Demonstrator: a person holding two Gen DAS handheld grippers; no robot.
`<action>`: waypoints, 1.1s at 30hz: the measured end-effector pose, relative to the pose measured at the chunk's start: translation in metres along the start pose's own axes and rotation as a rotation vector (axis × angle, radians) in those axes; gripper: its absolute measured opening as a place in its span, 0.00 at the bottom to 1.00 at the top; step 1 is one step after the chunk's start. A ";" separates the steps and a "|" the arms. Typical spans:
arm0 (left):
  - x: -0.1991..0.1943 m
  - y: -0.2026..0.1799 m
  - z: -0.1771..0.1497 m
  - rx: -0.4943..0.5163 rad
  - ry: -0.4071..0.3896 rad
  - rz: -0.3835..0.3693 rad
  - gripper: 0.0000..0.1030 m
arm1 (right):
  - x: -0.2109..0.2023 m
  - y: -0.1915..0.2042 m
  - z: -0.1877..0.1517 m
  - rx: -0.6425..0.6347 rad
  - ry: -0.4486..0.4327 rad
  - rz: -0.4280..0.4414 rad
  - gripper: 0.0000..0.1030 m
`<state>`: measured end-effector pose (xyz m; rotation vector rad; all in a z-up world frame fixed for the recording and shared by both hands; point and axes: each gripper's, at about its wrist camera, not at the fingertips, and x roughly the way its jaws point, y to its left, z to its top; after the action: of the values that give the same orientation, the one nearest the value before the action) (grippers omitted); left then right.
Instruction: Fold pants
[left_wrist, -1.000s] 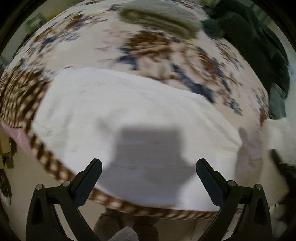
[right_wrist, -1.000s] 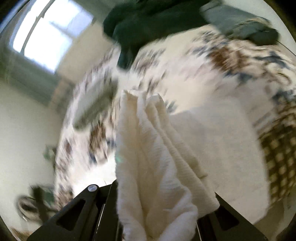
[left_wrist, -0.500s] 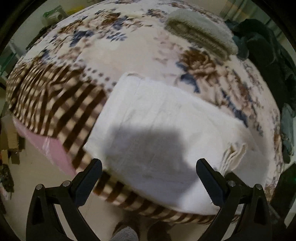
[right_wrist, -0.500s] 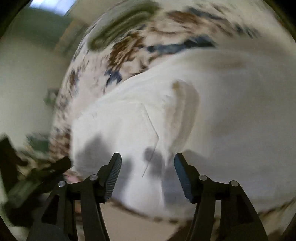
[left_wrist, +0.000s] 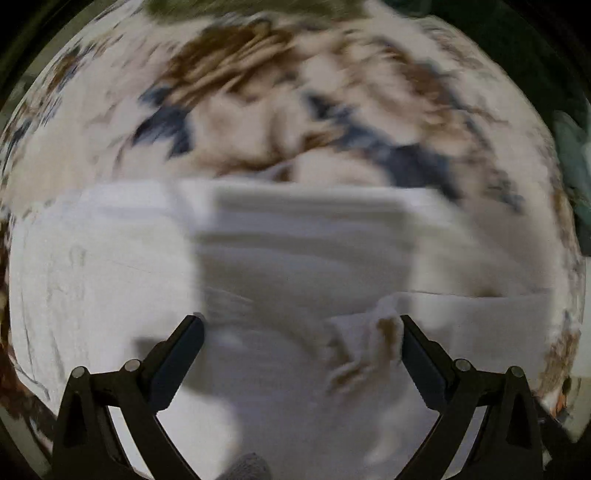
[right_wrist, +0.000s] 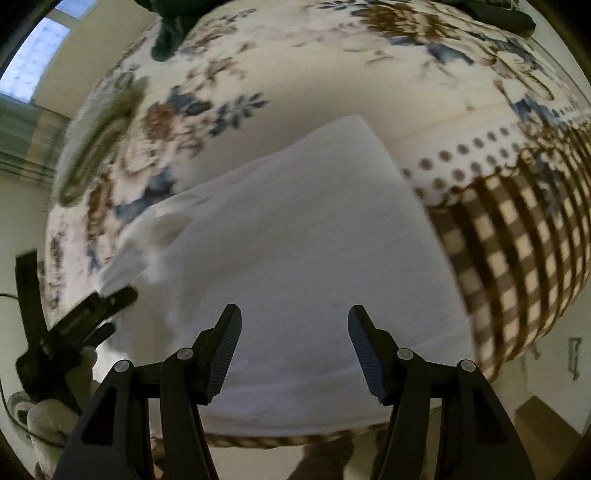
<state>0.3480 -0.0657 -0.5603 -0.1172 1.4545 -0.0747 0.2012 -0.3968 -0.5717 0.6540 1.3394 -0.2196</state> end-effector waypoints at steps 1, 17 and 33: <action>-0.001 0.009 0.000 -0.025 -0.003 -0.041 1.00 | 0.003 -0.003 0.002 0.004 0.010 -0.018 0.61; -0.027 0.026 -0.030 -0.055 -0.008 0.016 1.00 | 0.026 0.024 -0.061 -0.347 0.150 -0.170 0.60; -0.078 0.156 -0.142 -0.672 -0.170 -0.027 1.00 | 0.010 0.050 -0.035 -0.200 0.182 -0.004 0.74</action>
<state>0.1947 0.0937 -0.5190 -0.6746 1.2580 0.3980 0.2005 -0.3350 -0.5684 0.5109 1.5152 -0.0282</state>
